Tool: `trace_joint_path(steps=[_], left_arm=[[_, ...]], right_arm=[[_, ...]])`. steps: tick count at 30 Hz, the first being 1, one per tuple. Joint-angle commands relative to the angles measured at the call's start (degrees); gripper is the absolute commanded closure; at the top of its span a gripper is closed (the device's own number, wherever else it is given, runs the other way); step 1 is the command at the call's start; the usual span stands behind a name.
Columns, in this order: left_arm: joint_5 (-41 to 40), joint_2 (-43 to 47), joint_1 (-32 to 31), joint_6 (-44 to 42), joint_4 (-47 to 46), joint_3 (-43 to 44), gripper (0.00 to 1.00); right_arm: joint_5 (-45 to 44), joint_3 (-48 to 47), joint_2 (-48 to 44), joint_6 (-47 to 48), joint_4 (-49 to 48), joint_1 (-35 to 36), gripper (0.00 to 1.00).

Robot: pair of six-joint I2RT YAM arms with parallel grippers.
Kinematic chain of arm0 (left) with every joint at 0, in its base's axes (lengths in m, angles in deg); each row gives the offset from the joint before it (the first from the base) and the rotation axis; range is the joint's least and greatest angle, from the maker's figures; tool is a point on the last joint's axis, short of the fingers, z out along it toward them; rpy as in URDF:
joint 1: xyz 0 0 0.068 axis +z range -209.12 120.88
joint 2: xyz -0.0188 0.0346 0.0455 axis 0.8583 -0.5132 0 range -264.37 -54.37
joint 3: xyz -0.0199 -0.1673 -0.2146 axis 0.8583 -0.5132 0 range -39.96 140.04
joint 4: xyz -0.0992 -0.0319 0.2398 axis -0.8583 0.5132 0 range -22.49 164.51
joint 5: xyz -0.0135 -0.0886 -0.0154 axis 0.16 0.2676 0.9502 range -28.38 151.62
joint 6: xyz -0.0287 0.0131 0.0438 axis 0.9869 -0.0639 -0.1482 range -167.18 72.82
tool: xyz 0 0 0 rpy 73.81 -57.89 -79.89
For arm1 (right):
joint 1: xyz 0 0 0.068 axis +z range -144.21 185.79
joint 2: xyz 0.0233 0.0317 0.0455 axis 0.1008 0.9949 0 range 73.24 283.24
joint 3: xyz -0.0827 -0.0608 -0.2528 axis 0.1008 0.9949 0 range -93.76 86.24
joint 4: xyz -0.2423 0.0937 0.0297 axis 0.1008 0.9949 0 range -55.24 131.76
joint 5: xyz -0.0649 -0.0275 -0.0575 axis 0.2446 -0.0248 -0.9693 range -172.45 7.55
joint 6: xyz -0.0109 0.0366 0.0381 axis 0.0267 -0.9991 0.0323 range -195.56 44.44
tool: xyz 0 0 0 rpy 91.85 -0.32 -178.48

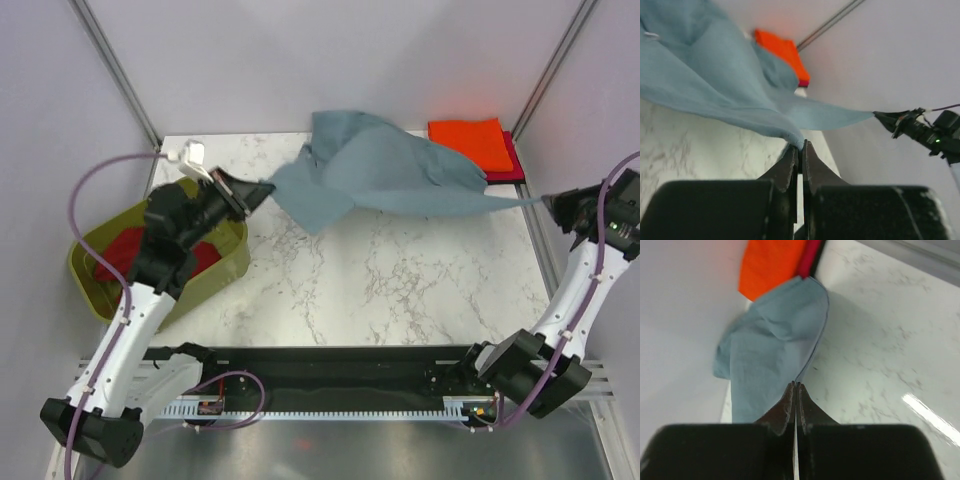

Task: Fold and stack the t-shirts
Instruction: Flatten the tshirt out

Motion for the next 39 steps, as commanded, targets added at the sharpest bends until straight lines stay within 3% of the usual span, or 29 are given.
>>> trace_joint_path(steps=[1, 4, 9, 21, 23, 26, 34, 39], left_arm=[[4.5, 7.0, -1.0, 3.6, -1.2, -14.0, 0.98], [4.7, 11.7, -1.3, 3.1, 1.7, -21.6, 0.98], [6.1, 14.8, -1.4, 2.3, 6.6, -27.0, 0.98], [8.3, 18.6, -4.2, -0.2, 13.7, -27.7, 0.98], [7.6, 19.7, -4.3, -1.6, 16.0, -26.7, 0.98], [6.9, 20.2, -4.3, -2.9, 18.5, -25.1, 0.98], [6.8, 18.4, -4.4, -4.3, 19.3, -27.0, 0.98], [6.7, 13.9, -4.5, -6.2, 16.8, -26.4, 0.98]], right_arm=[[-8.7, 5.3, -9.1, 8.1, 5.4, 1.5, 1.00], [-16.0, 9.7, -12.3, 11.0, 9.6, 1.6, 1.00], [-26.3, 13.2, -15.5, 10.2, 12.6, 1.6, 1.00], [-47.3, 12.9, -21.6, 4.8, 23.8, 1.6, 1.00], [-47.0, 12.7, -24.5, 3.7, 23.5, 1.6, 1.00], [-38.6, 15.3, -28.8, 6.0, 18.2, 1.9, 1.00], [-38.3, 23.2, -27.0, 10.9, 16.6, 3.8, 1.00], [-31.4, 27.9, -21.4, 12.6, 11.2, 3.8, 1.00]])
